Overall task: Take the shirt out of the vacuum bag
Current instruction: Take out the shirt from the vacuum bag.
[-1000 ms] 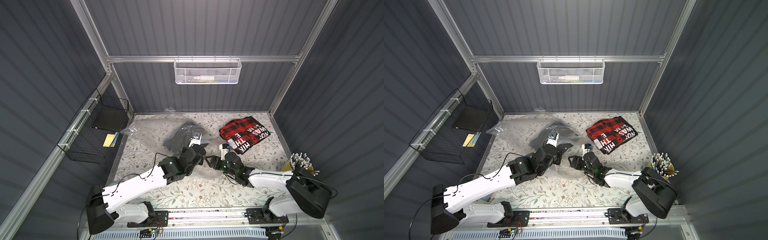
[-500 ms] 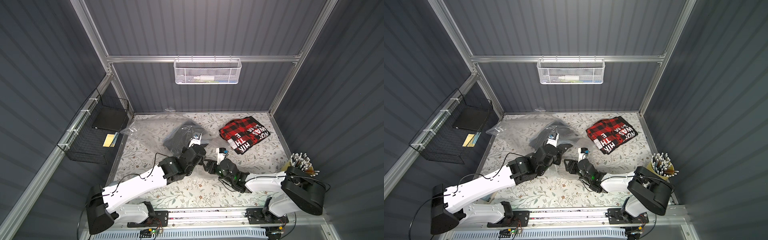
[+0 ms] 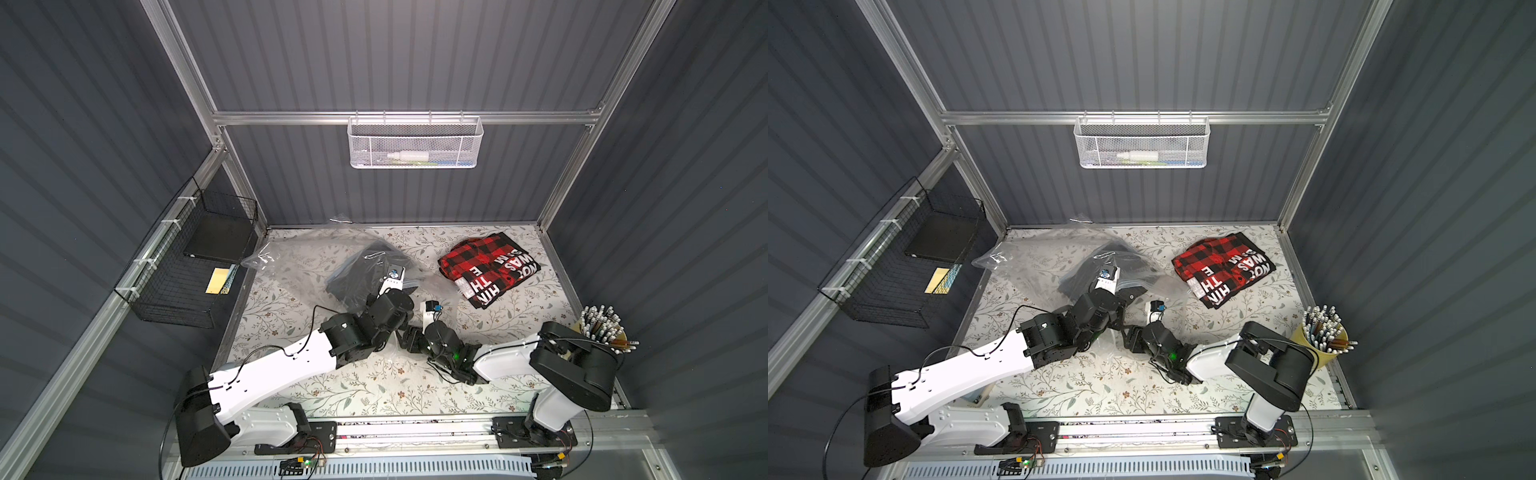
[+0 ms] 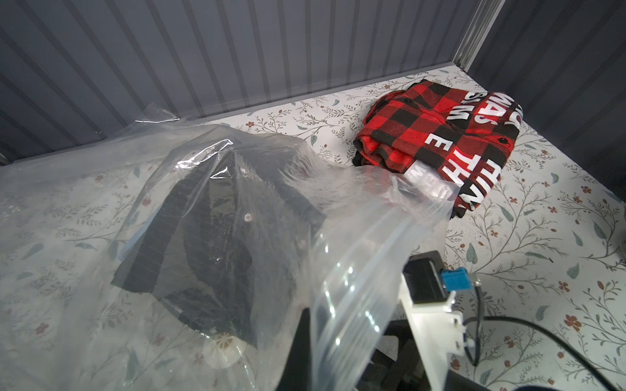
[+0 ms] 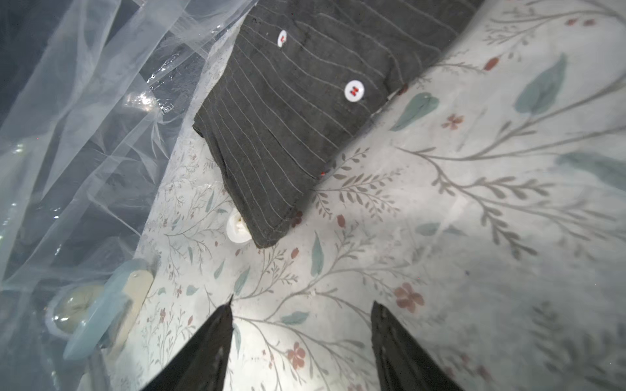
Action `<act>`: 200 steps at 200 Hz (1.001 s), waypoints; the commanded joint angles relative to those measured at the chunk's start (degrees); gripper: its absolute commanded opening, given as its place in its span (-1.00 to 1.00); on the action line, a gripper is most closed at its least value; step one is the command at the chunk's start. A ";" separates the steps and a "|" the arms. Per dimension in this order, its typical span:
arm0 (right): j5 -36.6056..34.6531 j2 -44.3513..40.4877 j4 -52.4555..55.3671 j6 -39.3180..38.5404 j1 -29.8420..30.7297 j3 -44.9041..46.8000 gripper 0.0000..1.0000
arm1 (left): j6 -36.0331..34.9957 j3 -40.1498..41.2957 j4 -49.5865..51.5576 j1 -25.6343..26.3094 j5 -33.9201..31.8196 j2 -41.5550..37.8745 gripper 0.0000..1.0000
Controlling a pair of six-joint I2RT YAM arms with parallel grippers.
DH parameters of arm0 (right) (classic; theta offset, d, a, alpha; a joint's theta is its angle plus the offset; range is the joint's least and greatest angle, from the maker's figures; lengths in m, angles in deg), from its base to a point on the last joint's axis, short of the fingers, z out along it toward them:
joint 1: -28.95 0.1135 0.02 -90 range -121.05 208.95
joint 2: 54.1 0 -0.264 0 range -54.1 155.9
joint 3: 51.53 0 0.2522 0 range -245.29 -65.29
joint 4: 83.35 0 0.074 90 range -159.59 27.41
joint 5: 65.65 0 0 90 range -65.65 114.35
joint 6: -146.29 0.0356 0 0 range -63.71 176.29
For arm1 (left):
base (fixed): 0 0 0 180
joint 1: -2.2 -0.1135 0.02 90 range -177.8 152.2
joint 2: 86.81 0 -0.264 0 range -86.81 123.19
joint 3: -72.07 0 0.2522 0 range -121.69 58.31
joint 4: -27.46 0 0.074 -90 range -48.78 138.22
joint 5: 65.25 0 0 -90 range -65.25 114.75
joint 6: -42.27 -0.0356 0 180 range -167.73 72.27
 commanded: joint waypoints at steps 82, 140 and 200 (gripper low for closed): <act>5.93 11.79 -6.48 -2.72 -5.58 -11.37 0.34 | 0.61 -0.92 0.84 0.24 -0.80 -0.58 -1.00; 11.67 18.79 -7.45 0.60 -10.14 -16.38 0.33 | 0.62 -0.65 1.55 0.24 -0.99 -1.05 -1.00; 12.05 23.67 -6.27 -0.30 -11.46 -22.83 0.33 | 0.94 0.68 1.38 0.24 -1.16 -1.15 -1.00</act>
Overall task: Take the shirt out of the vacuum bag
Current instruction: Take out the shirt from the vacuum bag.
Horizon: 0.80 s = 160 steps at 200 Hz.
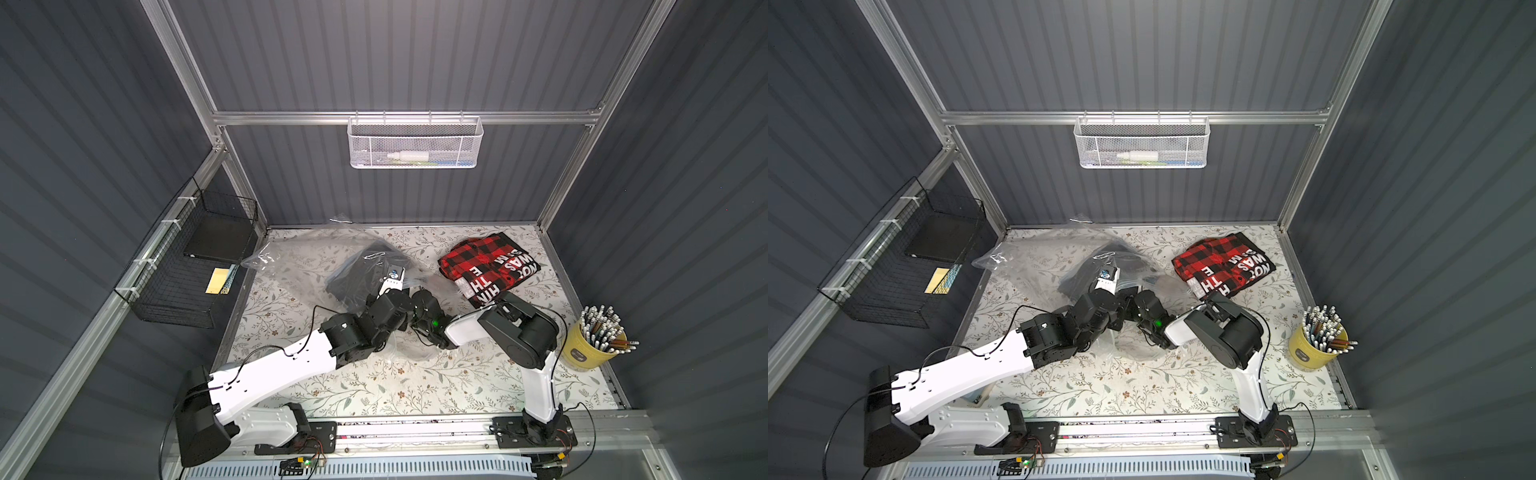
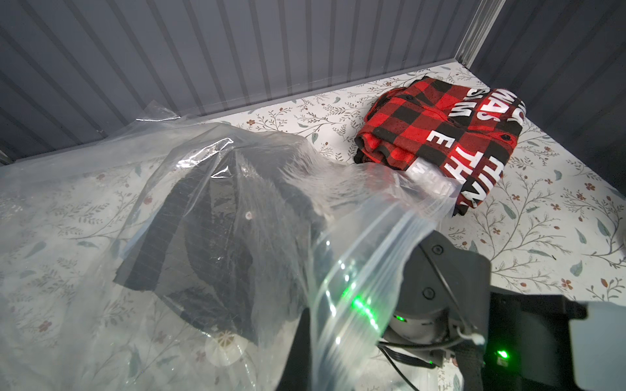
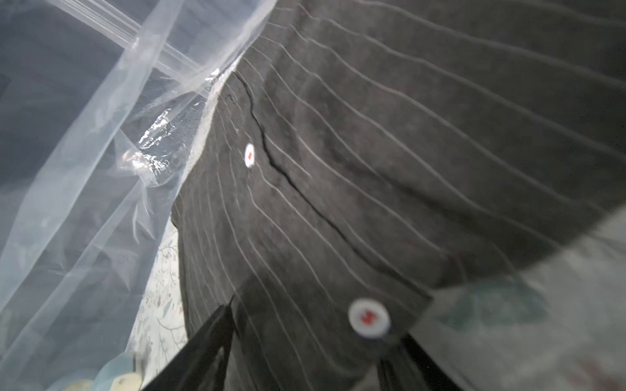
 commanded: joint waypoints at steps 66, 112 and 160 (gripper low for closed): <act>1.53 4.46 1.30 -1.30 -1.59 -8.43 0.24 | 1.28 1.45 1.14 0.24 -1.31 -1.82 -1.00; 1.51 2.04 1.97 -2.56 -2.38 -9.39 -0.35 | 1.67 2.31 1.27 0.24 -1.41 -2.34 -1.00; 1.25 -0.55 0.97 -2.84 -2.40 -6.45 -0.82 | 1.68 3.19 0.83 0.24 -1.14 -2.33 -1.00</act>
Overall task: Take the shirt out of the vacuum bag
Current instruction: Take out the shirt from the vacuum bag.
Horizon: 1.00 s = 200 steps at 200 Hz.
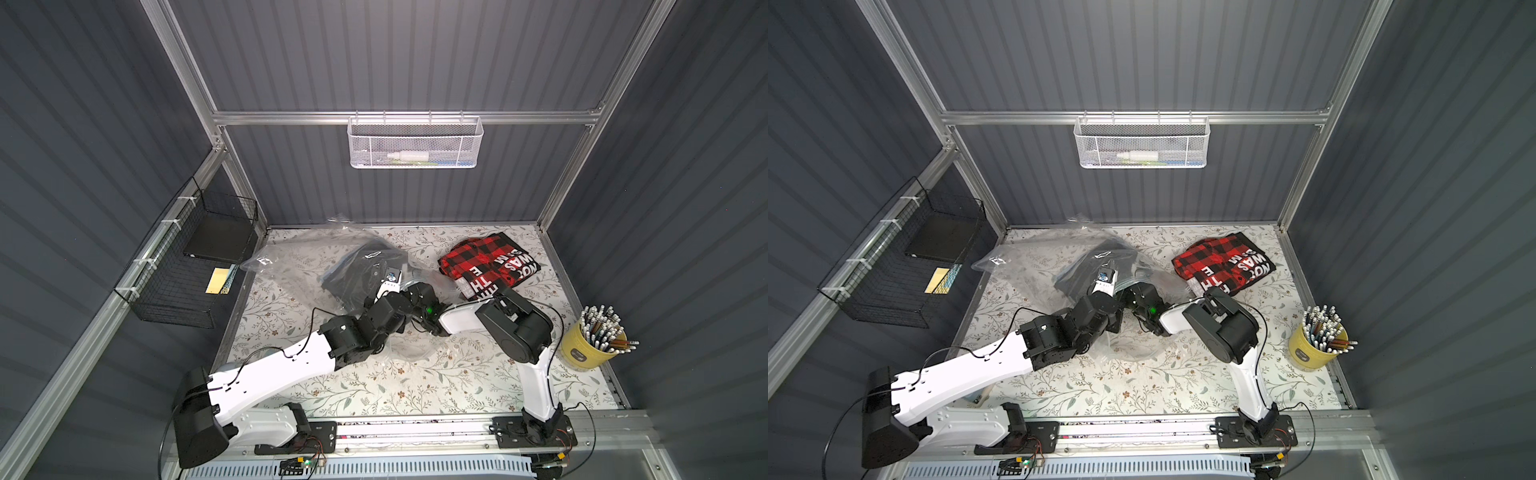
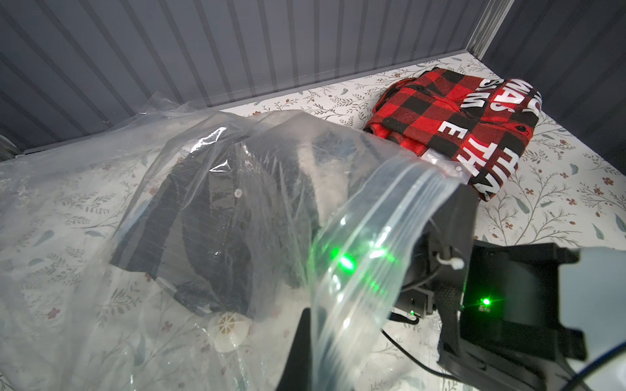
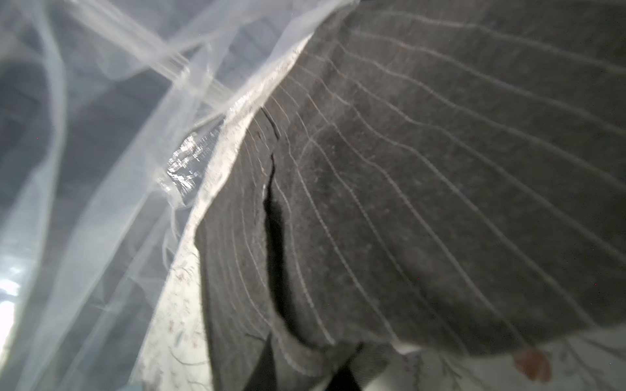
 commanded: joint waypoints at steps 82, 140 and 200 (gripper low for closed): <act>-0.78 -10.71 -4.19 0.20 1.15 11.24 -1.00 | 0.04 1.85 -0.30 0.22 -1.05 -1.13 -1.00; -2.29 -16.98 -6.02 0.87 1.81 21.10 -1.00 | -0.68 2.41 -0.87 0.24 -1.49 -1.33 -1.00; -5.54 -15.60 -5.60 0.53 0.76 19.87 0.03 | -0.73 2.06 -1.12 0.23 -1.23 -0.90 -1.00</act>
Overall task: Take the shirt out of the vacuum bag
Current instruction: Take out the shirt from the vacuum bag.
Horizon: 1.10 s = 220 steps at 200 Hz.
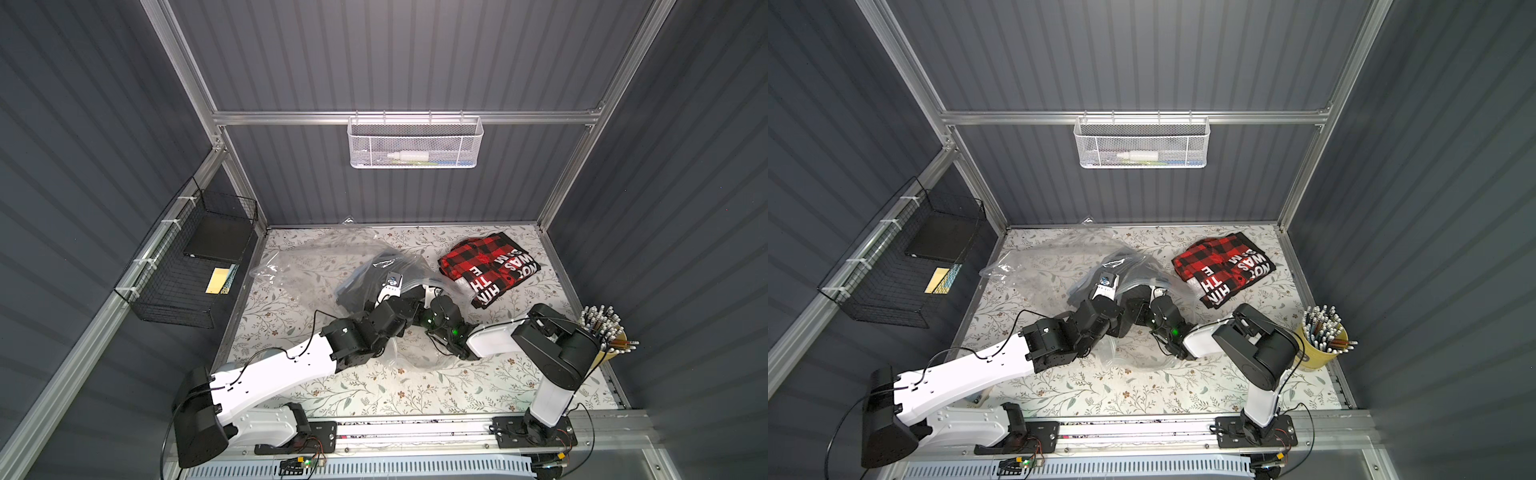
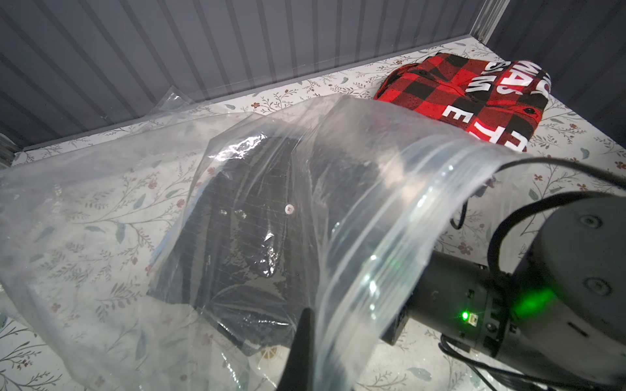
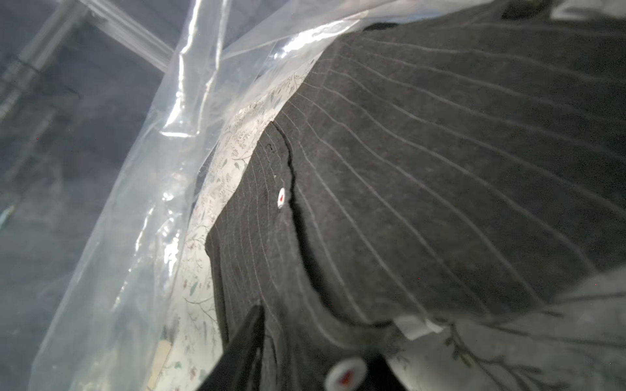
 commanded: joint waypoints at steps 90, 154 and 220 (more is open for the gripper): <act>0.97 4.15 -4.20 1.08 -3.36 -7.82 -0.07 | 0.08 1.34 -0.47 0.14 -0.66 -1.74 -1.00; 3.49 0.32 -2.41 0.32 -3.08 -7.75 -1.00 | 0.56 1.19 0.13 0.17 -0.57 -1.90 -1.00; 4.02 -9.68 1.31 -0.80 -0.26 -1.44 -1.00 | 0.09 0.48 0.11 0.21 -0.48 -0.86 -1.00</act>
